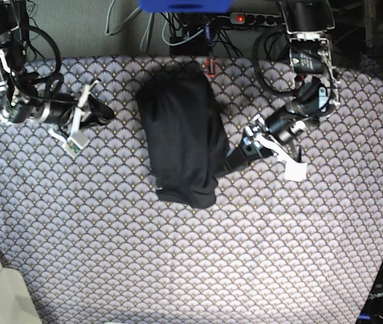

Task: Fold the T-shirt properly
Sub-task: 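Press the left gripper along the bundle's side to tuck loose fabric, then push the bundle's lower end with the left gripper to square it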

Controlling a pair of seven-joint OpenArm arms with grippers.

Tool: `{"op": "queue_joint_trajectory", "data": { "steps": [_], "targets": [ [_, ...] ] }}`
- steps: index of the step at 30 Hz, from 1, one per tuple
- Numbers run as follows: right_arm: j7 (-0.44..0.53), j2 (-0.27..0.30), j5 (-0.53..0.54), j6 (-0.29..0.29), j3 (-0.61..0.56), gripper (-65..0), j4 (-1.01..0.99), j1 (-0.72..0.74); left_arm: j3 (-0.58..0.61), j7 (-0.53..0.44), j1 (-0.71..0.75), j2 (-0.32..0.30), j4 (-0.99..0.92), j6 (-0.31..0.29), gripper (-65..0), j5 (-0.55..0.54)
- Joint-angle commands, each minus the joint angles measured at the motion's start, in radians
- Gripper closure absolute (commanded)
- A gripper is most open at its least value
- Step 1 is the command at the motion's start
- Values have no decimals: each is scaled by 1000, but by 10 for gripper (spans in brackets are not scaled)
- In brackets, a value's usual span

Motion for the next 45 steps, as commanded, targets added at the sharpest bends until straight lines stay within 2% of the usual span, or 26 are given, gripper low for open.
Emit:
{"op": "queue_joint_trajectory", "data": {
  "steps": [1,5,10,14,16,21,35,38,45],
  "targets": [
    [17,16,21,11,8,-46,13,10,-1,-15,-14,-2,26,-15,-151,-52],
    [17,16,21,11,8,-47,12,10,1,-16,-14,-10,31,-17,-291,-147],
    [19,16,21,11,8,-47,12,10,2,-13,-44,-13,17,-17,-349,-166],
    [19,16,21,11,8,-47,12,10,31,-21,-53,-10,2,-17,-470,-164],
    [19,17,21,11,8,-47,12,12,56,-22,-64,-10,2,-15,-509,-164],
    [20,19,21,11,8,-47,12,12,59,-24,-67,-1,-20,-3,-506,-152],
    [20,19,19,11,10,-47,12,17,59,-25,-126,88,-90,-3,-496,49],
    [20,20,19,11,11,-47,12,17,54,-25,-128,98,-90,-3,-452,84],
    [20,20,19,11,11,-47,12,17,59,-25,-148,99,-124,-1,-236,129]
  ]
}}
